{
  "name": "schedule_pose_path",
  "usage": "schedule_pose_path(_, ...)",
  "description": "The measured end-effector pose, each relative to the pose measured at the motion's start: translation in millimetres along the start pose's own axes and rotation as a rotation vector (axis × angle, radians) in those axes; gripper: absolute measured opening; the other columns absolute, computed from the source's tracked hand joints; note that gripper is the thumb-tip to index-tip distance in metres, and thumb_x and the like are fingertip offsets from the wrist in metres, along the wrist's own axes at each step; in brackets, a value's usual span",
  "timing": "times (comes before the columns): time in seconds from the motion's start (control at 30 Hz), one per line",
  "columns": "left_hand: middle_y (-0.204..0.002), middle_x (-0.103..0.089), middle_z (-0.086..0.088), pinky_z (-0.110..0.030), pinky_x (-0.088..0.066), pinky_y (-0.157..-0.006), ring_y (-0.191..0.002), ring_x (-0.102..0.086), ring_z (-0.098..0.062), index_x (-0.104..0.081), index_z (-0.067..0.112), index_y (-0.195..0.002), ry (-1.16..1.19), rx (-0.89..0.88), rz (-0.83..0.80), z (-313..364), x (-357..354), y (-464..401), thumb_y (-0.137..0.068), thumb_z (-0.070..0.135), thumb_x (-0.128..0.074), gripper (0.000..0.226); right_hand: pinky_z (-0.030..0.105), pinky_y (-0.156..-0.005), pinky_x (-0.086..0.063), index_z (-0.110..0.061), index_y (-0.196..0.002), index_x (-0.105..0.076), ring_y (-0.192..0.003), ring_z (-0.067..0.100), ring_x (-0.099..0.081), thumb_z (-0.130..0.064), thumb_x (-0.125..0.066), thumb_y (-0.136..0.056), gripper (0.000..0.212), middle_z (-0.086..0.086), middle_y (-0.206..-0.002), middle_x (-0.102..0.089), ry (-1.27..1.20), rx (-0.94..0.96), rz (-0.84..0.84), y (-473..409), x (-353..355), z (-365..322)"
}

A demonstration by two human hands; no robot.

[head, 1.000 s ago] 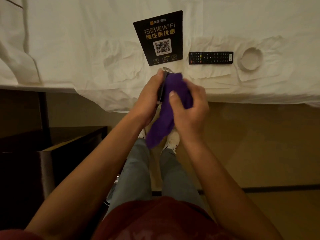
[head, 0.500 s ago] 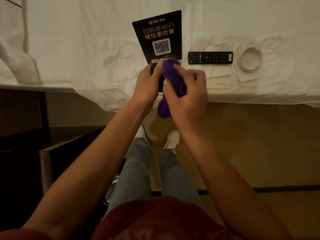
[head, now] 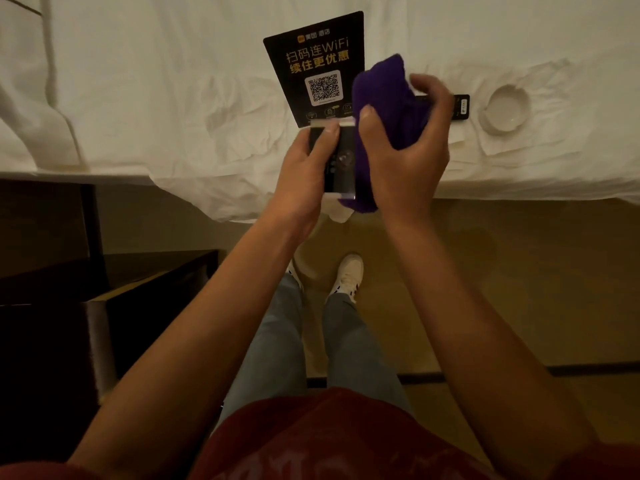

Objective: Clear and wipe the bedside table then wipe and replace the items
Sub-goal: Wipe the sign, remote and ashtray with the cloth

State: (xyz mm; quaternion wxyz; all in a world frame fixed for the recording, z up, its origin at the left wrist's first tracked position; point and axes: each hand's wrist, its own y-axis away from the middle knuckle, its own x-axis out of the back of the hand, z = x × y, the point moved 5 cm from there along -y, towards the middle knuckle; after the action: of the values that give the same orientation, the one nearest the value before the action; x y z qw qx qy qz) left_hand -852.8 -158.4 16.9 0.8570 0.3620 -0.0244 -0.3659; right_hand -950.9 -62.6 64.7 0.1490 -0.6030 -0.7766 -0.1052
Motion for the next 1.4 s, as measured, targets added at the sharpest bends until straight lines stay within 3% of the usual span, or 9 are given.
schedule_pose_path(0.13,-0.117,-0.071,-0.015,-0.039,-0.059,-0.090,-0.104,-0.073,-0.023,-0.055,0.003,-0.131,0.078,-0.055,0.101,14,8,-12,-0.104,0.029,-0.055,0.037,0.029,-0.077,-0.062,-0.023,-0.124,-0.055,-0.100,0.009,-0.070,-0.037,-0.076,-0.084,0.047,-0.004,-0.115,-0.067,-0.120,-0.166,-0.128,39,-2,19)
schedule_pose_path(0.33,-0.119,-0.069,-0.029,-0.054,-0.058,-0.093,-0.106,-0.070,-0.046,-0.045,0.007,-0.128,0.202,-0.053,0.027,15,31,-10,-0.104,0.015,-0.057,0.028,0.032,-0.076,-0.060,-0.023,-0.122,-0.058,-0.100,0.019,-0.073,-0.038,-0.080,-0.074,0.055,0.002,-0.115,-0.070,-0.421,-0.560,-0.125,36,6,42)
schedule_pose_path(0.47,-0.117,-0.069,-0.024,-0.047,-0.058,-0.086,-0.099,-0.071,-0.036,-0.045,0.011,-0.138,0.216,-0.048,0.036,14,34,-5,-0.104,0.028,-0.055,0.039,0.030,-0.077,-0.062,-0.020,-0.124,-0.059,-0.099,0.012,-0.073,-0.043,-0.082,-0.076,0.058,0.002,-0.118,-0.069,-0.318,-0.371,-0.107,-14,4,14)
schedule_pose_path(0.67,-0.125,-0.073,-0.003,-0.035,-0.059,-0.089,-0.117,-0.070,-0.019,-0.056,0.026,-0.144,0.285,0.005,0.094,15,8,-5,-0.108,0.049,-0.032,0.049,0.013,-0.081,-0.055,-0.025,-0.129,-0.060,-0.104,0.004,-0.060,-0.051,-0.075,-0.087,0.051,-0.002,-0.121,-0.057,0.153,-0.052,-0.208,-8,-47,-8)
schedule_pose_path(0.8,-0.124,-0.074,-0.002,-0.039,-0.057,-0.098,-0.118,-0.069,-0.020,-0.054,0.027,-0.146,0.301,0.021,0.100,6,16,-7,-0.109,0.046,-0.032,0.046,0.030,-0.087,-0.059,-0.016,-0.127,-0.064,-0.104,0.013,-0.064,-0.034,-0.074,-0.091,0.042,0.004,-0.120,-0.060,0.107,-0.123,-0.260,11,-51,9)
schedule_pose_path(0.93,-0.120,-0.075,-0.005,-0.039,-0.056,-0.100,-0.110,-0.072,-0.018,-0.054,0.027,-0.146,0.306,0.041,0.099,0,24,-12,-0.110,0.046,-0.032,0.047,0.010,-0.083,-0.052,-0.016,-0.125,-0.065,-0.101,0.005,-0.060,-0.031,-0.073,-0.088,0.041,0.004,-0.120,-0.058,0.133,-0.127,-0.340,40,-41,18)
schedule_pose_path(1.1,-0.099,-0.063,-0.010,-0.032,-0.050,-0.085,-0.087,-0.058,-0.015,-0.053,0.019,-0.147,0.340,0.067,0.036,5,22,-17,-0.111,0.045,-0.030,0.050,0.003,-0.079,-0.047,-0.016,-0.124,-0.066,-0.099,-0.008,-0.056,-0.026,-0.075,-0.086,0.041,0.002,-0.119,-0.058,0.137,-0.148,-0.334,65,-26,24)
schedule_pose_path(1.3,-0.134,-0.068,-0.007,-0.036,-0.056,-0.096,-0.121,-0.068,-0.021,-0.057,0.024,-0.142,0.250,0.018,-0.043,1,6,-1,-0.109,0.044,-0.035,0.044,0.014,-0.085,-0.054,-0.023,-0.128,-0.065,-0.106,0.001,-0.061,-0.031,-0.072,-0.089,0.041,0.000,-0.121,-0.060,0.096,-0.184,-0.105,20,-30,11)
schedule_pose_path(1.4,-0.135,-0.067,-0.002,-0.041,-0.054,-0.105,-0.122,-0.066,-0.018,-0.062,0.029,-0.138,0.137,-0.023,0.009,9,8,-9,-0.106,0.050,-0.039,0.045,0.037,-0.091,-0.060,-0.022,-0.126,-0.064,-0.107,0.013,-0.066,-0.032,-0.070,-0.090,0.038,0.004,-0.121,-0.064,0.019,-0.290,-0.164,25,-34,13)
